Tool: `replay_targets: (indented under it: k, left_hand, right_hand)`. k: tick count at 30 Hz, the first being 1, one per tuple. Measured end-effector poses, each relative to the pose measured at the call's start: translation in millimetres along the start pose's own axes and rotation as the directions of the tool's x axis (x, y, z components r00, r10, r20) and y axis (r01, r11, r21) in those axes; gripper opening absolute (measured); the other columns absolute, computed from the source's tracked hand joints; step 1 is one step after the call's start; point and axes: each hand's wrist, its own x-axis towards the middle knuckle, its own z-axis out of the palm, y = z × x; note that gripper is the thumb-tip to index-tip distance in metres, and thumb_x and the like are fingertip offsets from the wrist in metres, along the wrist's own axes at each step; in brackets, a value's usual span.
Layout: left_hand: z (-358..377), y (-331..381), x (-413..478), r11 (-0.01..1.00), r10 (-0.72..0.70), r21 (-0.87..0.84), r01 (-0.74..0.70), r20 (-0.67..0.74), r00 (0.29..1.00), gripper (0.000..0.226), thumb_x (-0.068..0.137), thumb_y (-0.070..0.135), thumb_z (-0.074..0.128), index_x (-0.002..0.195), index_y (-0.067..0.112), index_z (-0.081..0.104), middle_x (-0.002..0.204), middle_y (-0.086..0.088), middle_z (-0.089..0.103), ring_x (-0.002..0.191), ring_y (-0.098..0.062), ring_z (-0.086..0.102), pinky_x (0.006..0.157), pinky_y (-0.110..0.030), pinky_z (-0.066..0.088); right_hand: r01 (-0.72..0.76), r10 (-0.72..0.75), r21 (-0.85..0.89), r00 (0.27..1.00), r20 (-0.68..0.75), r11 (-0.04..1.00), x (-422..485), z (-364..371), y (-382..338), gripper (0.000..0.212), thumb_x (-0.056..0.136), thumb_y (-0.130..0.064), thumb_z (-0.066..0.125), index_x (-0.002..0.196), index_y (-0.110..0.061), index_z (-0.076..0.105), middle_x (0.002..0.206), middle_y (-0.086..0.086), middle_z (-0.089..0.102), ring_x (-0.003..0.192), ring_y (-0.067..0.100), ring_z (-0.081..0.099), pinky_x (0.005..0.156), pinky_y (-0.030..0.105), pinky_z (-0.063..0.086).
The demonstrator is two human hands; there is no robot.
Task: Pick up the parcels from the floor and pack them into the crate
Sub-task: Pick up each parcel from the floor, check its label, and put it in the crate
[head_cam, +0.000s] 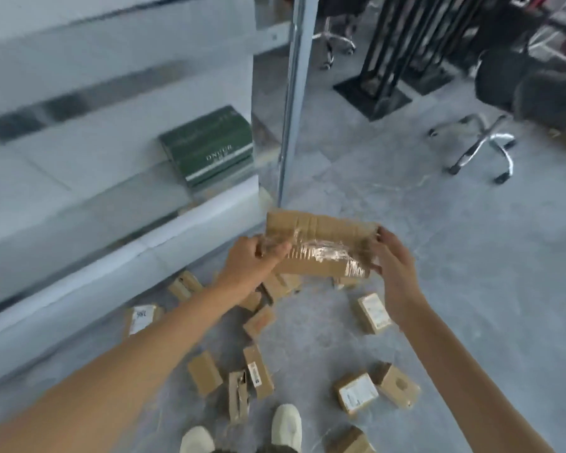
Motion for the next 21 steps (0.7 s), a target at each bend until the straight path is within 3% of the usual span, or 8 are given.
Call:
replay_targets:
  k: [2,4,6,11,14,16,18,21]
  left_hand:
    - [-52.9,42.7,-35.2,0.999,0.009,0.037,-0.007,-0.071,0.997,0.05,0.086,0.055,0.052,0.097,0.008,0.066,0.085,-0.004,0.065,0.077,-0.017,0.06,0.064,-0.026,0.042]
    - [-98.4,77.2,-71.9,0.999,0.019,0.037,-0.013,-0.178,0.984,0.053,0.086,0.056,0.052,0.093,0.005,0.067,0.08,-0.005,0.066,0.069,-0.015,0.058,0.059,-0.023,0.04]
    - [-141.8,104.8,-113.1,0.999,0.043,0.037,-0.035,-0.258,0.965,0.058,0.084,0.057,0.054,0.089,0.001,0.067,0.078,-0.009,0.068,0.066,-0.015,0.058,0.06,-0.025,0.044]
    - [-236.4,146.4,-218.8,0.992,0.105,-0.017,-0.123,-0.407,0.907,0.079,0.076,0.07,0.05,0.09,-0.005,0.067,0.092,-0.022,0.069,0.086,-0.033,0.067,0.083,-0.044,0.053]
    - [-288.3,160.3,-283.9,0.983,0.129,-0.063,-0.173,-0.436,0.891,0.075,0.084,0.068,0.038,0.088,0.0,0.069,0.089,-0.014,0.071,0.089,-0.026,0.066,0.088,-0.043,0.052]
    - [-315.9,163.5,-332.9,0.95,0.186,-0.193,-0.247,-0.288,0.939,0.065,0.088,0.065,0.032,0.094,0.012,0.069,0.097,-0.004,0.071,0.099,-0.017,0.063,0.094,-0.039,0.047]
    - [-335.7,152.6,-379.7,0.922,0.284,-0.215,-0.323,-0.192,0.939,0.053,0.087,0.063,0.042,0.11,0.022,0.066,0.113,0.004,0.066,0.111,-0.011,0.058,0.101,-0.038,0.044]
    - [-357.8,129.8,-435.5,0.873,0.419,-0.179,-0.454,-0.205,0.885,0.032,0.088,0.045,0.057,0.119,0.036,0.06,0.122,0.01,0.054,0.119,-0.004,0.049,0.103,-0.031,0.04]
  right_hand:
    - [0.102,-0.099,-0.047,0.993,0.071,0.994,-35.2,11.1,-63.4,0.028,0.095,-0.009,0.049,0.12,-0.021,0.056,0.105,-0.003,0.063,0.088,0.008,0.059,0.077,0.021,0.045]
    - [0.251,-0.224,-0.19,0.963,0.151,0.949,-69.5,20.2,-112.2,0.041,0.094,-0.015,0.053,0.134,-0.019,0.049,0.124,0.005,0.057,0.108,0.018,0.055,0.09,0.031,0.046]
    - [0.383,-0.318,-0.298,0.916,0.244,0.874,-108.6,29.9,-155.0,0.054,0.093,-0.024,0.055,0.143,-0.028,0.036,0.136,-0.004,0.046,0.125,0.016,0.044,0.105,0.036,0.039]
    - [0.602,-0.488,-0.152,0.748,0.45,0.784,-218.0,53.0,-240.3,0.083,0.087,-0.025,0.064,0.145,-0.043,0.008,0.137,-0.027,0.037,0.129,-0.002,0.039,0.107,0.021,0.035]
    - [0.703,-0.6,-0.134,0.678,0.425,0.699,-272.3,65.8,-271.9,0.081,0.086,-0.018,0.066,0.148,-0.03,0.016,0.13,-0.024,0.043,0.121,0.001,0.046,0.101,0.021,0.043]
    - [0.721,-0.661,-0.068,0.665,0.348,0.689,-307.9,72.2,-289.4,0.073,0.085,-0.016,0.066,0.146,-0.024,0.026,0.125,-0.016,0.051,0.116,0.004,0.051,0.096,0.03,0.05]
    - [0.687,-0.659,0.014,0.691,0.297,0.727,-347.7,81.2,-300.6,0.065,0.082,-0.026,0.067,0.139,-0.024,0.037,0.121,-0.007,0.057,0.112,0.013,0.057,0.087,0.037,0.056]
    - [0.631,-0.63,0.075,0.744,0.221,0.772,-405.2,99.2,-309.4,0.067,0.072,-0.048,0.062,0.131,-0.021,0.046,0.114,-0.003,0.062,0.106,0.017,0.062,0.08,0.034,0.057]
